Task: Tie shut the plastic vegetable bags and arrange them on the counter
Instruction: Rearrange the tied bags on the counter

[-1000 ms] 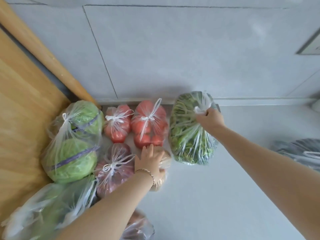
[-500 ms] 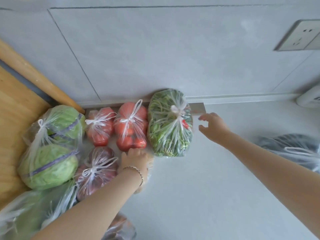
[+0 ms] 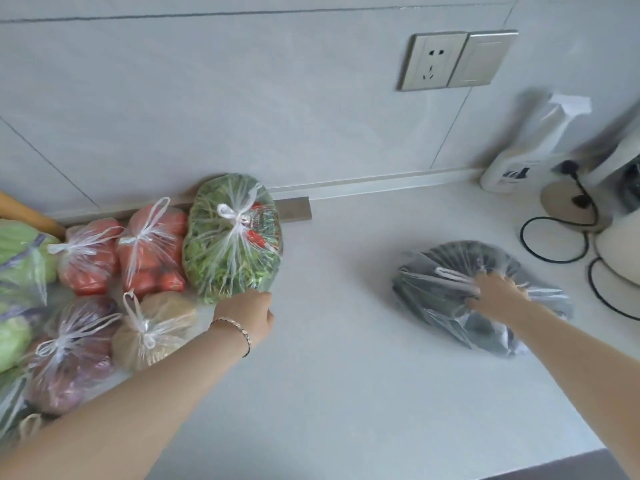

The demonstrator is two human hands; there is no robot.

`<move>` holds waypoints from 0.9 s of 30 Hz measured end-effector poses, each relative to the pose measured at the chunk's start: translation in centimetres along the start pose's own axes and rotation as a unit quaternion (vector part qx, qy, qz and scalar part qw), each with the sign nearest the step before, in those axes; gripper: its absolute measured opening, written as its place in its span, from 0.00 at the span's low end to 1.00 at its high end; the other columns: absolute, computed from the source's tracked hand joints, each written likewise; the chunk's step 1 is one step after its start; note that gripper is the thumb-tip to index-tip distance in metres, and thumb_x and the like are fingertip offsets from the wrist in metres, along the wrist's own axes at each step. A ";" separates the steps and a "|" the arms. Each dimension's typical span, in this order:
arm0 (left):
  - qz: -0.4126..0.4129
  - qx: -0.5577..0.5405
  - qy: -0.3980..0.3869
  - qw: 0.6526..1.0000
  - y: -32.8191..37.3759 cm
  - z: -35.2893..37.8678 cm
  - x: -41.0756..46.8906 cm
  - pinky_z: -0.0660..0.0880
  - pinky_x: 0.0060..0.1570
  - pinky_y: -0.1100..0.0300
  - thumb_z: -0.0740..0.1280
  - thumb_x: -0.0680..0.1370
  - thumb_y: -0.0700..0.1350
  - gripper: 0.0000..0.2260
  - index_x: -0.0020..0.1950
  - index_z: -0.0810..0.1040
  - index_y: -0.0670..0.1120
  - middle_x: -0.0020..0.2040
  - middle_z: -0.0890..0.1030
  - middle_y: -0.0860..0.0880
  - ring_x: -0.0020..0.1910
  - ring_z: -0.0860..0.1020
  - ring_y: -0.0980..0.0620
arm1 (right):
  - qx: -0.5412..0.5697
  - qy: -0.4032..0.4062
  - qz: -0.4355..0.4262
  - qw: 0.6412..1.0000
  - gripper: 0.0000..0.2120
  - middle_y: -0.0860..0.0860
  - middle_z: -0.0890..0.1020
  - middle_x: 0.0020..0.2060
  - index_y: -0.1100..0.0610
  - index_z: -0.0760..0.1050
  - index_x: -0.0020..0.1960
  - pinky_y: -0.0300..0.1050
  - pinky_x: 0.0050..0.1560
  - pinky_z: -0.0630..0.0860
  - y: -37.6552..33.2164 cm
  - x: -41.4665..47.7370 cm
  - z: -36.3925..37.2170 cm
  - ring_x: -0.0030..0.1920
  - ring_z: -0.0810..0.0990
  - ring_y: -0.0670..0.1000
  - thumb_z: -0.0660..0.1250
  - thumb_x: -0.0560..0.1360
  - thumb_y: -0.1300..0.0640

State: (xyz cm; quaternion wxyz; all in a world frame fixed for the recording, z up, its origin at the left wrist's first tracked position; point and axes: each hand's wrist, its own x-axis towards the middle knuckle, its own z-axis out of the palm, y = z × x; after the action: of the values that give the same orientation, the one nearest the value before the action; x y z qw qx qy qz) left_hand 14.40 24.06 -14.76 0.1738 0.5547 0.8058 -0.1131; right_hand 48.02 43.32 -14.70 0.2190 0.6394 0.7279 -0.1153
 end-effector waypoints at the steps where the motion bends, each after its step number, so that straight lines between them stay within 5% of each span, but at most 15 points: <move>1: -0.003 -0.001 -0.003 1.000 0.8 0.1 -0.1 0.73 0.47 0.56 0.54 0.77 0.45 0.11 0.54 0.74 0.47 0.55 0.77 0.49 0.52 0.77 0.47 | -0.003 0.012 -0.018 1.000 0.17 0.59 0.71 0.61 0.59 0.68 0.61 0.57 0.63 0.69 0.6 0.3 0.4 0.62 0.70 0.60 0.62 0.75 0.52; 4: -0.014 -0.007 -0.007 1.000 1.8 0.6 -0.4 0.72 0.46 0.57 0.55 0.77 0.44 0.10 0.54 0.74 0.47 0.55 0.77 0.49 0.52 0.77 0.48 | 0.027 0.052 -0.044 0.997 0.08 0.55 0.74 0.46 0.58 0.72 0.52 0.52 0.56 0.71 1.1 1.0 0.8 0.54 0.73 0.58 0.57 0.77 0.56; 8: -0.030 -0.022 0.001 0.999 2.4 1.2 -1.2 0.72 0.41 0.58 0.55 0.77 0.45 0.09 0.50 0.75 0.49 0.51 0.78 0.51 0.47 0.78 0.49 | 0.043 0.062 -0.062 0.995 0.10 0.51 0.74 0.32 0.55 0.70 0.40 0.45 0.44 0.70 1.4 0.8 0.3 0.35 0.74 0.52 0.57 0.78 0.54; 15: -0.071 -0.049 0.005 0.996 0.8 2.2 -2.4 0.69 0.39 0.61 0.57 0.76 0.45 0.08 0.48 0.75 0.50 0.49 0.79 0.52 0.47 0.78 0.49 | 0.055 0.050 -0.090 0.993 0.13 0.48 0.74 0.29 0.50 0.69 0.35 0.39 0.26 0.65 0.1 -3.3 -0.4 0.30 0.74 0.49 0.54 0.77 0.55; 22: -0.100 -0.095 0.051 0.989 -4.0 2.3 -4.8 0.71 0.44 0.58 0.59 0.75 0.42 0.07 0.44 0.77 0.48 0.45 0.81 0.48 0.44 0.77 0.47 | 0.275 -0.050 -0.084 0.956 0.18 0.49 0.72 0.25 0.54 0.67 0.27 0.41 0.32 0.67 -6.5 -11.1 1.6 0.27 0.72 0.50 0.59 0.76 0.53; 27: -0.119 -0.069 0.101 0.985 -8.2 1.6 -7.0 0.69 0.52 0.57 0.61 0.75 0.45 0.10 0.53 0.78 0.50 0.52 0.82 0.46 0.56 0.76 0.43 | 0.346 -0.126 -0.064 0.928 0.17 0.50 0.71 0.26 0.55 0.68 0.29 0.40 0.33 0.66 -14.7 -15.8 5.0 0.28 0.71 0.50 0.57 0.76 0.55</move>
State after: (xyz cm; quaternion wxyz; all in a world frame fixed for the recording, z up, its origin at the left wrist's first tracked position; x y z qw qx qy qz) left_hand 9.23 14.49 -13.51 0.1148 0.4500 0.8854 -0.0209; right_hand 35.81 24.90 -13.35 0.0662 0.6078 0.6486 -0.4532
